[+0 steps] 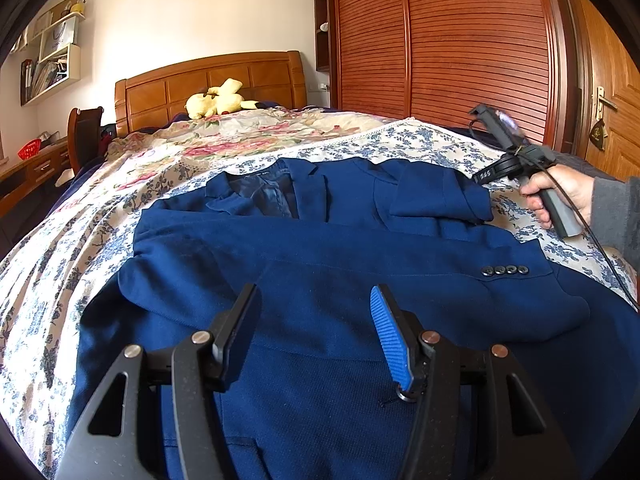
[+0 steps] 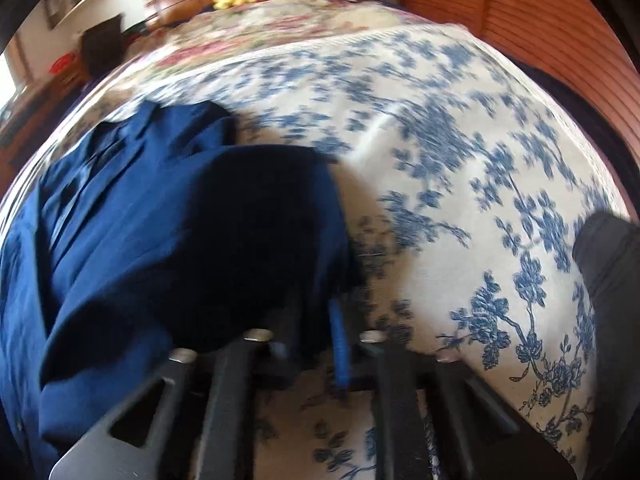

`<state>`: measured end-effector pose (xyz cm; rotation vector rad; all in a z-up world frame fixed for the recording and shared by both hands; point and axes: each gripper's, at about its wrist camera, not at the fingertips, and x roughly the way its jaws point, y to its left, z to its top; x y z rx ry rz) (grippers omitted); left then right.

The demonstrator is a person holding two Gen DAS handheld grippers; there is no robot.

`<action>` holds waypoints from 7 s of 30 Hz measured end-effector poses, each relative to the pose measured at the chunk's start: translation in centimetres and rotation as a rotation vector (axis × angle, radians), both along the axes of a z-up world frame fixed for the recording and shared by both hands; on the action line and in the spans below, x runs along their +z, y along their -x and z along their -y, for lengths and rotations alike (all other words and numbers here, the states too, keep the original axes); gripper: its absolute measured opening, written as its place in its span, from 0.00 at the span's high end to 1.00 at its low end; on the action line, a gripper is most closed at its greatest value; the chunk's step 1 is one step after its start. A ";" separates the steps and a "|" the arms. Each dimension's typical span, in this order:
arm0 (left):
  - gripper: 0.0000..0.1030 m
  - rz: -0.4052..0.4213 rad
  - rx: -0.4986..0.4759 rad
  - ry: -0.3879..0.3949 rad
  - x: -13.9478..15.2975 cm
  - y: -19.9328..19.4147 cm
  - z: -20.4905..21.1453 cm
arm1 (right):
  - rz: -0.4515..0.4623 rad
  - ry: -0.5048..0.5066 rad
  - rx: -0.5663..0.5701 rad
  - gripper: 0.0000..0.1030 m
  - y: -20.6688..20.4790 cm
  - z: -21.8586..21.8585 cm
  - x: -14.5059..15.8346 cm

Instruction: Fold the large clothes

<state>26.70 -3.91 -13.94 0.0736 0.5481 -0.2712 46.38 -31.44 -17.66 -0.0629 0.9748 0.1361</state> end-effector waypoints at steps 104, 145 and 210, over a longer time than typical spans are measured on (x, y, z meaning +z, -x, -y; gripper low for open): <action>0.59 -0.270 0.076 0.012 -2.6 6.7 -9.1 | 0.044 -0.007 0.297 0.52 24.5 -13.6 0.8; 0.52 -0.034 0.151 0.015 5.5 13.8 -13.4 | 0.097 -0.056 0.287 0.41 24.4 -12.7 -0.5; 0.69 -0.338 0.164 0.082 -3.2 20.7 -16.9 | -0.009 -0.110 0.315 0.83 33.0 -4.6 2.4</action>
